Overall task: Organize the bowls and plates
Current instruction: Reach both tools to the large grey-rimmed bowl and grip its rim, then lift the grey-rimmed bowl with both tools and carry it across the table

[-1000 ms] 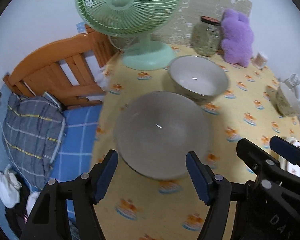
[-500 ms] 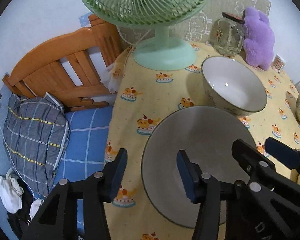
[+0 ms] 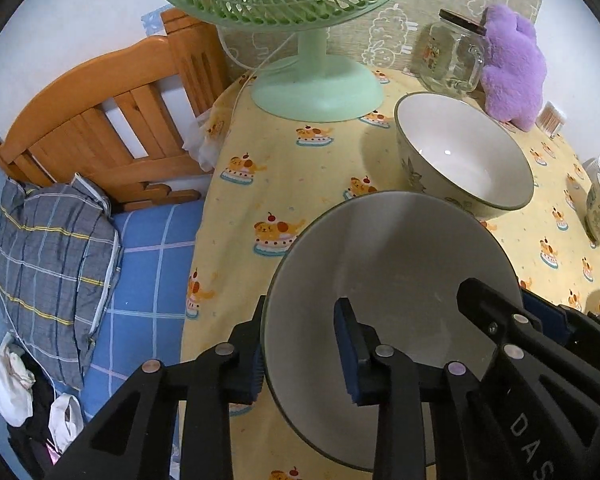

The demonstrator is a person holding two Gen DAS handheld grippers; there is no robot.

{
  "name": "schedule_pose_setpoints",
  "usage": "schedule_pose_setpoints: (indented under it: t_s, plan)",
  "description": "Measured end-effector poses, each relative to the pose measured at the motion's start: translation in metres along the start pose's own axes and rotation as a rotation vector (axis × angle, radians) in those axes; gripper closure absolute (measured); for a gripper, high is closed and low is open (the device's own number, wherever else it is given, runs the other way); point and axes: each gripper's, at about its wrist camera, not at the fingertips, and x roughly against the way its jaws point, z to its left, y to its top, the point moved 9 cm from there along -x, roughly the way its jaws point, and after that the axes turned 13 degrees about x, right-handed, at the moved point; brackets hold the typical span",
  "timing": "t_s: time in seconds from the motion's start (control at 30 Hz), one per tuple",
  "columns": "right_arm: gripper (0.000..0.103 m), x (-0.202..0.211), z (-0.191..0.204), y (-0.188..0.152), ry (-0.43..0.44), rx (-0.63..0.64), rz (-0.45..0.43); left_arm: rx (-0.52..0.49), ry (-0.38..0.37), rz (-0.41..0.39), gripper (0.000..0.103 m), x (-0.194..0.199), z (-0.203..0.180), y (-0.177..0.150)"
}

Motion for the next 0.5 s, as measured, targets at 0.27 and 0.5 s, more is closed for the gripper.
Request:
schedule_pose_setpoints:
  t_s: [0.27,0.5]
  plan:
    - [0.075,0.014,-0.005,-0.011,-0.004,-0.006,0.012,0.007,-0.005,0.014,0.073,0.013,-0.006,-0.011]
    - [0.075,0.034,-0.025,-0.036,-0.022,-0.042,0.026,0.002,-0.049,0.032,0.073,0.026,-0.025,-0.036]
